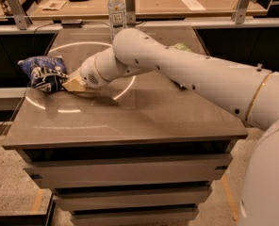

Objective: Move blue chip bag near blue plastic bottle

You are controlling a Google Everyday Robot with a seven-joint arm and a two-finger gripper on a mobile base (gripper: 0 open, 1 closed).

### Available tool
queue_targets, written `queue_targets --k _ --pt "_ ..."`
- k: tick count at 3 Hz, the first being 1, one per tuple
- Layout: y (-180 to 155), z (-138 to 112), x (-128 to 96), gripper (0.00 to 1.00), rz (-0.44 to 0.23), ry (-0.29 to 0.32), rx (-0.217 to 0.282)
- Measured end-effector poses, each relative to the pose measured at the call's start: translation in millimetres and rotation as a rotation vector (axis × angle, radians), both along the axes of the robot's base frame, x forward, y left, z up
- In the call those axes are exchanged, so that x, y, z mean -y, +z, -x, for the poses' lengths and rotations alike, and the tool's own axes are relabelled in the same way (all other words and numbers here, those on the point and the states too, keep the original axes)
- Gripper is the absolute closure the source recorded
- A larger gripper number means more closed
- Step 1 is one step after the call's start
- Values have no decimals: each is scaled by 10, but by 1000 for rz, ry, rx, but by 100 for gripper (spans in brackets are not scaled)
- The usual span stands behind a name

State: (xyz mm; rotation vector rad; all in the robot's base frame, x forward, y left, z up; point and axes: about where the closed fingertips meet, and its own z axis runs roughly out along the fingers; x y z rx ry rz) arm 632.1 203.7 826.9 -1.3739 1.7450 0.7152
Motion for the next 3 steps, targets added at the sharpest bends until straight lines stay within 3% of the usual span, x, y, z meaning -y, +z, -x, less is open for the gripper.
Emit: queue_targets --k 2,3 --pt "4 -1 1 100 0 0 0" --pt "221 -227 437 100 -57 -34 48"
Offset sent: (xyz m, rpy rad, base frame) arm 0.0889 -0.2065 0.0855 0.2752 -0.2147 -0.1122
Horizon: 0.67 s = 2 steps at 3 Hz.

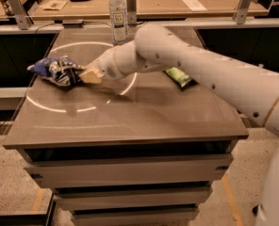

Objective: Move blue chip bag near blue plastic bottle

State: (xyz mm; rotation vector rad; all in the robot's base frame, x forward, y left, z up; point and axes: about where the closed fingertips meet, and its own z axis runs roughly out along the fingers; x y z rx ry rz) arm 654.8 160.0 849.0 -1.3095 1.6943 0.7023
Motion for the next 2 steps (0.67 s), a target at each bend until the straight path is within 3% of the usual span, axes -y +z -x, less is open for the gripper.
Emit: queue_targets --k 1,2 --pt "334 -473 969 100 -108 -75 64" --pt "687 -631 1104 100 -144 -100 122"
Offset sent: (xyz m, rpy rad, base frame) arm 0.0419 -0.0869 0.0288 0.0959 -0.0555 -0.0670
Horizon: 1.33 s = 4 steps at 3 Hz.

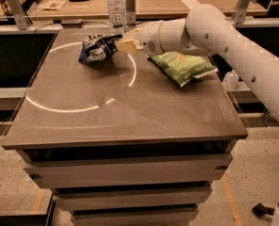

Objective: Move blue chip bag near blue plastic bottle

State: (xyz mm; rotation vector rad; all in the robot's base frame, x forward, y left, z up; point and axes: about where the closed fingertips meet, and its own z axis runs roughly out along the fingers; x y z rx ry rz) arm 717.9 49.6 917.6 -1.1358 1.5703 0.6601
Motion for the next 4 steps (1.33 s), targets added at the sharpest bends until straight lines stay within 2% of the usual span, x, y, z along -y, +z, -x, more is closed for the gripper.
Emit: queue_targets --k 1,4 --pt "0 -1 -1 100 0 0 0" --pt "45 -324 -43 100 -14 -30 51"
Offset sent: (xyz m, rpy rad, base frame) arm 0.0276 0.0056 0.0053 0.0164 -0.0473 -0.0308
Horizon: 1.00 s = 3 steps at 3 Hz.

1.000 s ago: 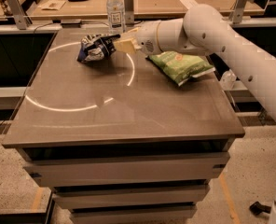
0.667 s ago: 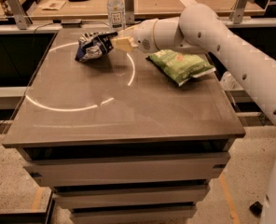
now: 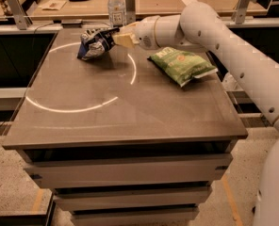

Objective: Move blue chip bag near blue plastic bottle

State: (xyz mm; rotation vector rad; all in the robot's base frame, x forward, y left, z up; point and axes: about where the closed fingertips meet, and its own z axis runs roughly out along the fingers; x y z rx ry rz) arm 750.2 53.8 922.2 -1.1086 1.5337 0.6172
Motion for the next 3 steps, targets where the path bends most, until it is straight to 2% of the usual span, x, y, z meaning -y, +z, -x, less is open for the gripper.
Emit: queue_targets --k 3 --pt "28 -244 170 100 -13 -43 20"
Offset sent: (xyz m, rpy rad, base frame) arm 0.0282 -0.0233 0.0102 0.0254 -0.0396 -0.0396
